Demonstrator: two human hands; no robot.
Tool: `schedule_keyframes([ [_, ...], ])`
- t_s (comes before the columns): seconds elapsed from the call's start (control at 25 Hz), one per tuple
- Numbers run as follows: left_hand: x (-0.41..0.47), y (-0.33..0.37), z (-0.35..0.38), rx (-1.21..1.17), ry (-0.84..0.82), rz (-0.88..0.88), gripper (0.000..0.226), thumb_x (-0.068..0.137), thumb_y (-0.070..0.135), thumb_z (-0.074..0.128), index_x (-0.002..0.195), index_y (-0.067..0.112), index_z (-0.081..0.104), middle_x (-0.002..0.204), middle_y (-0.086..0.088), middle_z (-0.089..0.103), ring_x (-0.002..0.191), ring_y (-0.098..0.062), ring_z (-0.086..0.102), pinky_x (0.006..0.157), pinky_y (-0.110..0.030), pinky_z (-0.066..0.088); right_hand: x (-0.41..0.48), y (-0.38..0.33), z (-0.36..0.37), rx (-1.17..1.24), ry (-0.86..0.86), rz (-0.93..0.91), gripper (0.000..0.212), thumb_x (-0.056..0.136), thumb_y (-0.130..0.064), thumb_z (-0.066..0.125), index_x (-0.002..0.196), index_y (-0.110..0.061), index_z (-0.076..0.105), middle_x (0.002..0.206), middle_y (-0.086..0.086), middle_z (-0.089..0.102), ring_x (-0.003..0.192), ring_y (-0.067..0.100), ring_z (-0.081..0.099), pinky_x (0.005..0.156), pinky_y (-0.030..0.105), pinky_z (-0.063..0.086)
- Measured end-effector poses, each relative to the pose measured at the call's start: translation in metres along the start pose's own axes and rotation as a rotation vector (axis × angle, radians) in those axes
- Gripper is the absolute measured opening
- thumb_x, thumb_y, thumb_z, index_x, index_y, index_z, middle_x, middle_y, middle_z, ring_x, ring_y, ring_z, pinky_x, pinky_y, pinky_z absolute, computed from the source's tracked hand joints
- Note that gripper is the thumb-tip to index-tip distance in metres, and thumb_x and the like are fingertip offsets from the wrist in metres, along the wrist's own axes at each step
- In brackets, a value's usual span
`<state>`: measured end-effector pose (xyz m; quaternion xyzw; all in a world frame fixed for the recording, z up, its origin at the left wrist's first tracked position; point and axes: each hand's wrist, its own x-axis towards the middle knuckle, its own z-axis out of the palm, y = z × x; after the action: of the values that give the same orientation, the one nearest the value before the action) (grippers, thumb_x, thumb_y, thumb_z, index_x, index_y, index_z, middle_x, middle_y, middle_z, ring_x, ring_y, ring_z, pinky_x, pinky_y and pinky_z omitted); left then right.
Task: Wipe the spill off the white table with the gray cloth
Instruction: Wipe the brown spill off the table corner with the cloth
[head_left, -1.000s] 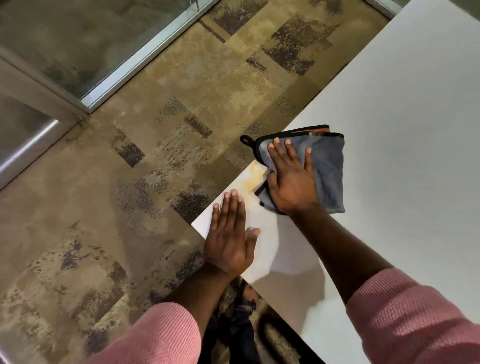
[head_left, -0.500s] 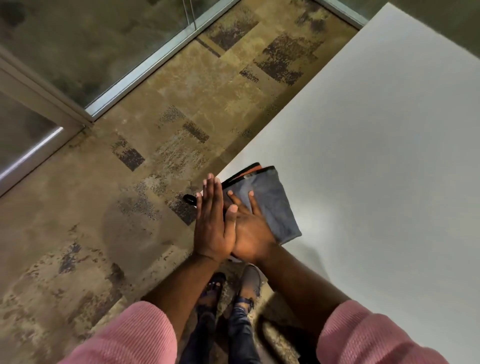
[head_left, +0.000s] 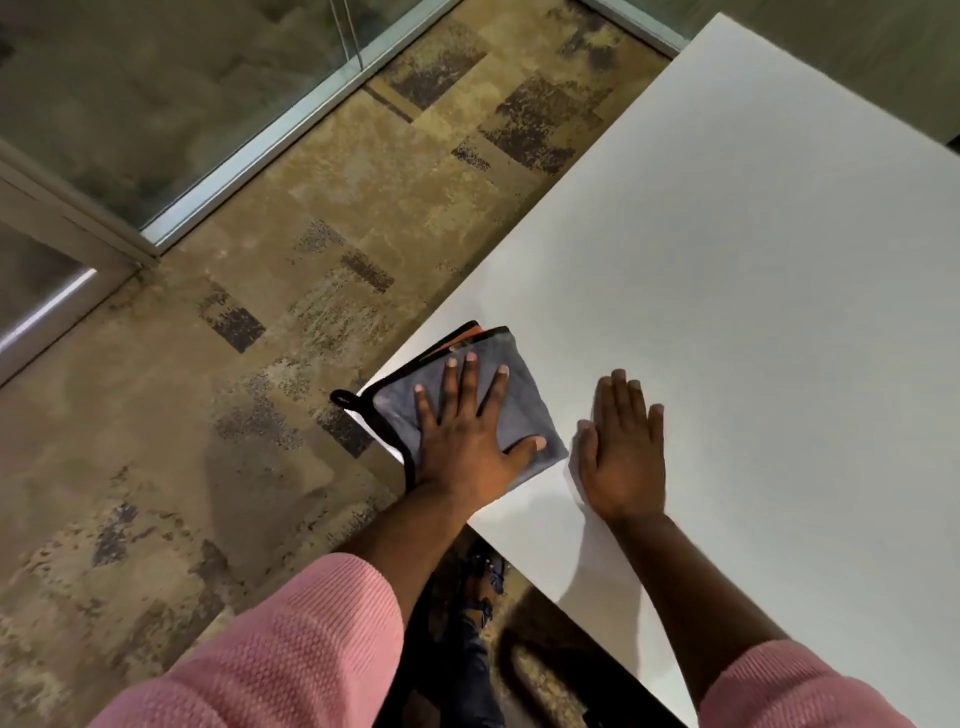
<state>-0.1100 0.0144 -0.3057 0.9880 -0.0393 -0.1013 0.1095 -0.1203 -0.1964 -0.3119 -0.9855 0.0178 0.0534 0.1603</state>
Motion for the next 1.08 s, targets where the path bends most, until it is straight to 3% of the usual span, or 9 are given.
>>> schedule_keyframes([
  [0.16,0.045,0.002,-0.002,0.022,0.071,0.020,0.076,0.096,0.073,0.032,0.162,0.037,0.017,0.172,-0.011,0.012,0.160,-0.032,0.005,0.121,-0.070,0.009,0.000,0.002,0.008,-0.033,-0.007,0.024,0.065,0.107,-0.040,0.026,0.164,-0.009,0.022,0.173,0.011,0.017,0.161,0.027,0.012,0.129,0.055,0.010],
  [0.32,0.097,0.009,-0.010,0.068,0.076,0.043,0.073,0.098,0.071,0.029,0.161,0.038,0.018,0.172,-0.011,0.013,0.159,-0.033,0.008,0.121,-0.069,0.011,-0.004,0.004,0.015,-0.056,0.008,0.016,0.069,0.108,-0.048,0.025,0.166,-0.014,0.011,0.175,0.006,0.007,0.162,0.021,0.000,0.130,0.050,0.001],
  [0.48,0.064,0.004,0.002,0.095,0.116,0.046,0.067,0.100,0.065,0.032,0.160,0.040,0.021,0.170,-0.008,0.022,0.156,-0.033,0.021,0.120,-0.064,0.018,0.006,0.003,0.010,-0.021,0.039,-0.021,0.065,0.108,-0.041,0.029,0.164,-0.009,0.021,0.173,0.010,0.015,0.161,0.025,0.009,0.129,0.055,0.009],
  [0.68,0.053,0.000,0.007,0.092,0.098,0.054,0.066,0.100,0.066,0.030,0.161,0.042,0.017,0.170,-0.007,0.022,0.157,-0.033,0.020,0.120,-0.065,0.018,0.047,-0.009,0.002,0.017,0.071,0.008,0.060,0.104,-0.023,0.034,0.160,-0.002,0.031,0.170,0.015,0.024,0.159,0.031,0.021,0.128,0.057,0.014],
  [0.96,0.190,0.048,-0.020,0.040,0.123,0.175,0.061,0.101,0.063,0.032,0.158,0.044,0.027,0.172,-0.006,0.015,0.159,-0.033,0.009,0.120,-0.069,0.012,0.049,-0.007,0.012,-0.012,0.097,0.019,0.064,0.101,-0.028,0.030,0.162,-0.007,0.027,0.172,0.010,0.020,0.161,0.024,0.012,0.130,0.052,0.009],
  [1.08,0.238,0.061,-0.030,0.053,0.066,0.130,0.060,0.102,0.063,0.028,0.159,0.045,0.023,0.173,-0.008,0.011,0.158,-0.036,0.008,0.118,-0.070,0.017,0.049,-0.005,0.019,-0.054,0.107,0.009,0.065,0.103,-0.031,0.028,0.163,-0.008,0.023,0.173,0.009,0.017,0.161,0.023,0.009,0.130,0.051,0.006],
])
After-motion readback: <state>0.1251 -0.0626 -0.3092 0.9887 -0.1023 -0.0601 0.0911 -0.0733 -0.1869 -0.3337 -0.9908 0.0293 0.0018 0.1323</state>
